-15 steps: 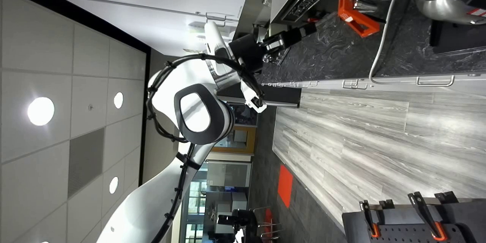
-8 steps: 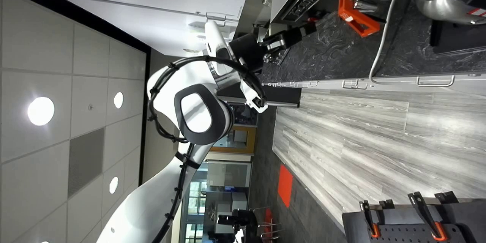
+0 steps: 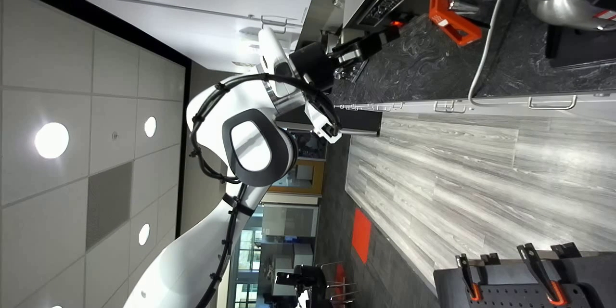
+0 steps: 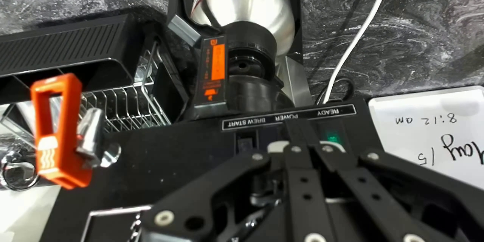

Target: Turn on the switch on the coffee maker

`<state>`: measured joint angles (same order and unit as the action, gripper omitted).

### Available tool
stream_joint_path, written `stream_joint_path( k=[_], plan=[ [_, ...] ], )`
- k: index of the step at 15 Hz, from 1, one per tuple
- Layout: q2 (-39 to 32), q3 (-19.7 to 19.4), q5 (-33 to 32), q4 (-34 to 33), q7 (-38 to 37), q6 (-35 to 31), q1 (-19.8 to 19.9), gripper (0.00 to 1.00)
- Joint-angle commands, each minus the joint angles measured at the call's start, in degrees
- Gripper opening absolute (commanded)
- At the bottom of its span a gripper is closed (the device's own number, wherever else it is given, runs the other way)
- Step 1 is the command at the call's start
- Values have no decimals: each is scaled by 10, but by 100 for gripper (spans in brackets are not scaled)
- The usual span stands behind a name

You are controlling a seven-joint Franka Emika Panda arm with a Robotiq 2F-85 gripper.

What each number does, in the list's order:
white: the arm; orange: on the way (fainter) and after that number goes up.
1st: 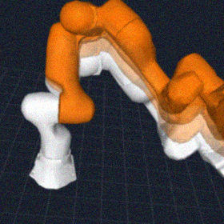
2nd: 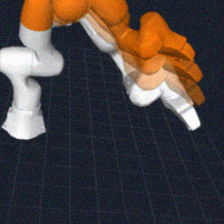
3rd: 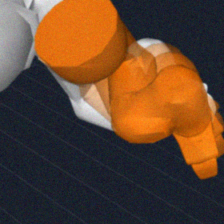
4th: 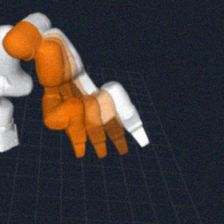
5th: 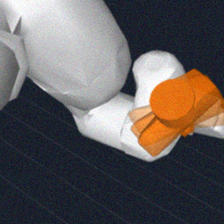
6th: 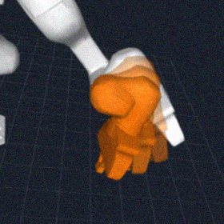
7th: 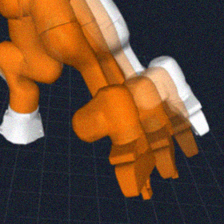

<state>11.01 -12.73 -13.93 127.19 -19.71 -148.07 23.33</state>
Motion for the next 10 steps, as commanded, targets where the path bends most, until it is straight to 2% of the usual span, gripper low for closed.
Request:
stream_joint_path(
  k=[1, 4, 10],
  plan=[
    [-23, -7, 4, -18, -14, -71, -6, 0],
    [-6, -2, 2, -6, -11, -44, -8, 0],
    [89, 15, -7, 62, 14, -16, -19, 0]
  ],
)
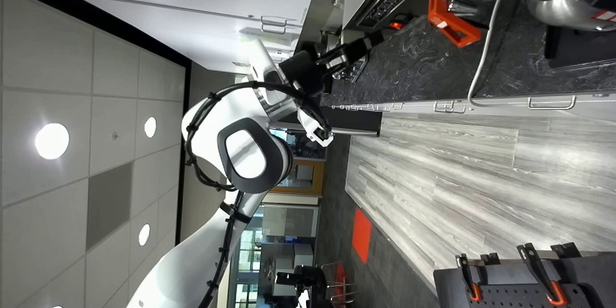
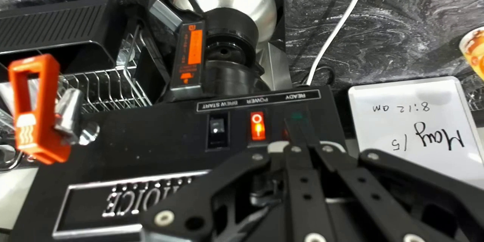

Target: Turn on the switch on the coffee maker

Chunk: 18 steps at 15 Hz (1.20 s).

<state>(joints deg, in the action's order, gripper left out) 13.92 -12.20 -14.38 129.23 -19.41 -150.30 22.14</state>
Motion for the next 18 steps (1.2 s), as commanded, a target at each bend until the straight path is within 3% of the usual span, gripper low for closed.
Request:
stream_joint_path(
  k=[1, 5, 13, 14, 17, 18],
  plan=[
    [73, 17, -8, 49, 8, 14, -6, 0],
    [120, 45, -7, 81, 0, 56, -1, 0],
    [160, 64, -2, 101, 1, 105, -1, 0],
    [162, 65, -5, 102, 0, 107, 0, 18],
    [147, 59, 1, 94, 3, 96, -2, 40],
    [147, 59, 1, 95, 3, 96, -2, 24]
  ],
)
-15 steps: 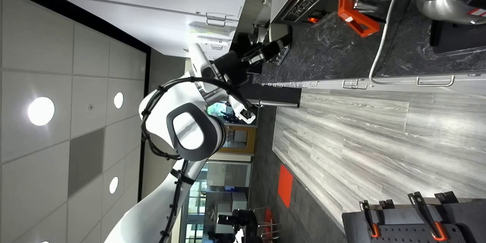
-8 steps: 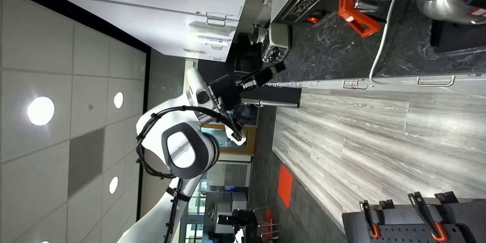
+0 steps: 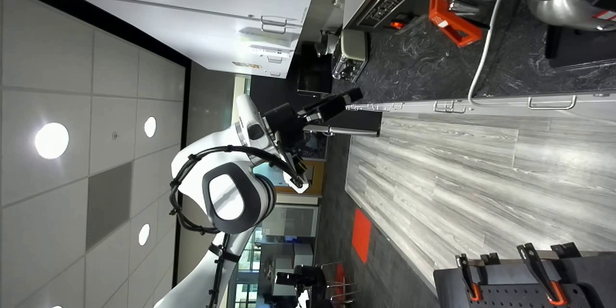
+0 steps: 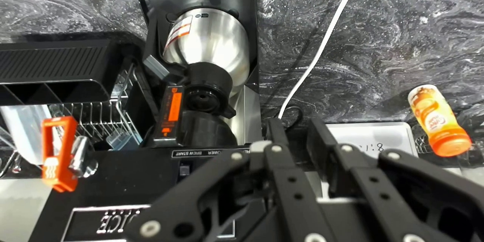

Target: Turn on the switch on the coffee maker

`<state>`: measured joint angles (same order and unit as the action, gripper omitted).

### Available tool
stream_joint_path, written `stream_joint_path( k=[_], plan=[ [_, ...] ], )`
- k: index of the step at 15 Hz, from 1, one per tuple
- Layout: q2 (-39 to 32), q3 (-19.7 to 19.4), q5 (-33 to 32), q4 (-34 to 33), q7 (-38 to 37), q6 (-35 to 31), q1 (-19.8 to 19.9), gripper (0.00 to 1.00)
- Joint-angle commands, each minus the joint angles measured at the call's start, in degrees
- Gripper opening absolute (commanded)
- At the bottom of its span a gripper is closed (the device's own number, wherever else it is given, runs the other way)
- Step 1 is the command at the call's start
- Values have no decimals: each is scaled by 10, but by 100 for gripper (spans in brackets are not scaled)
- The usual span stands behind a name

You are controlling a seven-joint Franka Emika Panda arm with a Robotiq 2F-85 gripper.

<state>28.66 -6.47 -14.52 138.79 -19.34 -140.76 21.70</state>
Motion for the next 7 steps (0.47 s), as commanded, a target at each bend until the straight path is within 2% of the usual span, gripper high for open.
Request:
stream_joint_path(
  k=[1, 2, 3, 7],
  plan=[
    [-1, 2, 2, -1, 2, 1, 2, 31],
    [-1, 2, 2, -1, 2, 1, 2, 38],
    [-1, 2, 2, -1, 2, 1, 2, 41],
    [-1, 2, 2, -1, 2, 1, 2, 41]
  ],
)
